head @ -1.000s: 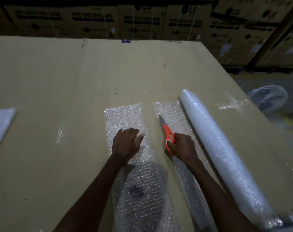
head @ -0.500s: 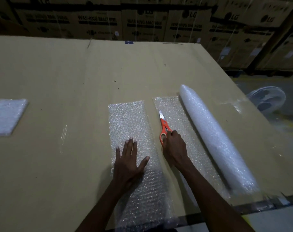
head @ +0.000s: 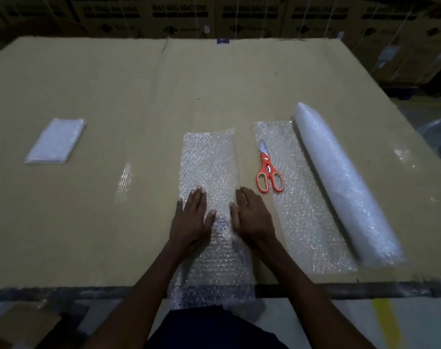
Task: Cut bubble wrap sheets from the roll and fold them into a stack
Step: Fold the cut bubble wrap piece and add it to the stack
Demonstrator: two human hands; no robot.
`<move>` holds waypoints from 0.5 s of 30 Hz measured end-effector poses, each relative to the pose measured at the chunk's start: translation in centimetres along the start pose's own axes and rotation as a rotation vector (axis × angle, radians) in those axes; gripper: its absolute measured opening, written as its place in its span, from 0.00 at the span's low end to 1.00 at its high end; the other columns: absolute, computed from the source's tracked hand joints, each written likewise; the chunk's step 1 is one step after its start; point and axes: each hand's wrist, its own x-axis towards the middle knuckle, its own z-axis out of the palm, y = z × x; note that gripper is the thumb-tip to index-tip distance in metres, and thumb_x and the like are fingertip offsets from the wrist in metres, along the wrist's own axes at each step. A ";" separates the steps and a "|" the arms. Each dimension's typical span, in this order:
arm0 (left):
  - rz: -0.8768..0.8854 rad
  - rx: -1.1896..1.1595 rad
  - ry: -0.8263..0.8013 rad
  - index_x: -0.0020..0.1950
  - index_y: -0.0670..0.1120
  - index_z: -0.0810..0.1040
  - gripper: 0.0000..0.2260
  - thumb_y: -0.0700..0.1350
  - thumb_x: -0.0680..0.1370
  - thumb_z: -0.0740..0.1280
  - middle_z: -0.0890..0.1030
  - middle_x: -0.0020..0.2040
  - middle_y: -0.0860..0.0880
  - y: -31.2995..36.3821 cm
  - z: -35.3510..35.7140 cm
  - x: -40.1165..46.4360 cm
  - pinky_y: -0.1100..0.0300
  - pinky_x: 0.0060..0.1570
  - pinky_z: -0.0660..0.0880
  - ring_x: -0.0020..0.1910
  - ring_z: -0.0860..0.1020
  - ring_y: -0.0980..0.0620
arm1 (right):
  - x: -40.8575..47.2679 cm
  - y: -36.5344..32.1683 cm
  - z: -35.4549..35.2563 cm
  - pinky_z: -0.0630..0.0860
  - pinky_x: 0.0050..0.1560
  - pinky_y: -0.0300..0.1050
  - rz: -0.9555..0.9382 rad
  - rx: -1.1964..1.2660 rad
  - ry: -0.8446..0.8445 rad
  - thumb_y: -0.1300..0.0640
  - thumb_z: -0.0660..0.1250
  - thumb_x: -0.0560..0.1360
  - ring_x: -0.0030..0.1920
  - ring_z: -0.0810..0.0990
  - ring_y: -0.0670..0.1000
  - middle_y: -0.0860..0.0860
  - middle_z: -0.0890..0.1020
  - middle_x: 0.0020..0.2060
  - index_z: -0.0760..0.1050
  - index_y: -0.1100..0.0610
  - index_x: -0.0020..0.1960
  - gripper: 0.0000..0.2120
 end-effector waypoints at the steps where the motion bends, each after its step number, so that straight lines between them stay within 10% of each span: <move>1: -0.022 -0.025 -0.015 0.81 0.41 0.57 0.36 0.63 0.80 0.41 0.53 0.82 0.45 -0.2 -0.4 0.2 0.41 0.76 0.52 0.80 0.53 0.48 | -0.1 -0.6 0.2 0.79 0.56 0.57 -0.014 -0.015 -0.015 0.55 0.59 0.80 0.58 0.81 0.65 0.66 0.81 0.59 0.77 0.68 0.64 0.21; 15: 0.049 -0.114 -0.069 0.82 0.43 0.45 0.34 0.61 0.80 0.38 0.43 0.82 0.47 -9.1 -2.7 4.1 0.47 0.79 0.40 0.80 0.39 0.53 | 4.2 -7.1 6.5 0.71 0.65 0.67 0.002 -0.036 -0.425 0.41 0.54 0.80 0.69 0.75 0.67 0.68 0.73 0.70 0.72 0.70 0.71 0.35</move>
